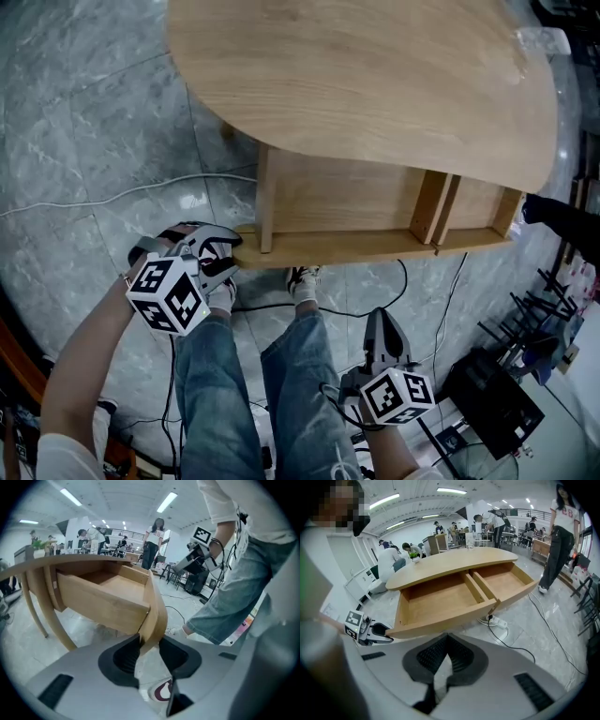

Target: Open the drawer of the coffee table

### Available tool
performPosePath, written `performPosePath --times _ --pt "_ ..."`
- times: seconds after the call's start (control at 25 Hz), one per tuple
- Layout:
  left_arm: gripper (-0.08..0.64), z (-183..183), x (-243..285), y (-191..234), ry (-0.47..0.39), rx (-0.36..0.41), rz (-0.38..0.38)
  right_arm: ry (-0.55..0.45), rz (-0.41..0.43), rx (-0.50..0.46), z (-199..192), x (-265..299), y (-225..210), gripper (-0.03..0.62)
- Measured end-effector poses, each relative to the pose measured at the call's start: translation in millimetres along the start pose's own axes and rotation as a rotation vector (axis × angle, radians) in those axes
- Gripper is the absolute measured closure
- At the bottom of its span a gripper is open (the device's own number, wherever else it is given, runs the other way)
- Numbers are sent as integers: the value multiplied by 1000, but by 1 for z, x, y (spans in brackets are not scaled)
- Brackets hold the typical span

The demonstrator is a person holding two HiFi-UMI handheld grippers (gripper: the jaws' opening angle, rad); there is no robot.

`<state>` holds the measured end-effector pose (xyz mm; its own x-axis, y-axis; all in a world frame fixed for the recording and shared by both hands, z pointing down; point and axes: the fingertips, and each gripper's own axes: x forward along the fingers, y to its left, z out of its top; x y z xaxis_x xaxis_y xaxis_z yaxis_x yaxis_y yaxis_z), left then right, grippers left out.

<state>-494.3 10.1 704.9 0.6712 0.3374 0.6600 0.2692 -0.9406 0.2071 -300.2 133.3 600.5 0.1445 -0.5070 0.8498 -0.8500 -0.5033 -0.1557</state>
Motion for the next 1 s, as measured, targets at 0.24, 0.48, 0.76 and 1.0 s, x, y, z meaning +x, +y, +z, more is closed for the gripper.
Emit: performPosePath --times 0.24,0.48,0.76,1.0 --pt "437 -5 -24 5 47 -96 35 -60 23 -12 30 -8 6 594" --pt "478 65 -111 9 -63 -404 250 -142 30 -15 97 -64 10 592" --pt "550 257 -248 50 -410 -675 606 -407 73 -32 253 -149 15 592" --pt "565 398 -346 46 -614 -702 870 -591 68 -112 361 -259 -13 592"
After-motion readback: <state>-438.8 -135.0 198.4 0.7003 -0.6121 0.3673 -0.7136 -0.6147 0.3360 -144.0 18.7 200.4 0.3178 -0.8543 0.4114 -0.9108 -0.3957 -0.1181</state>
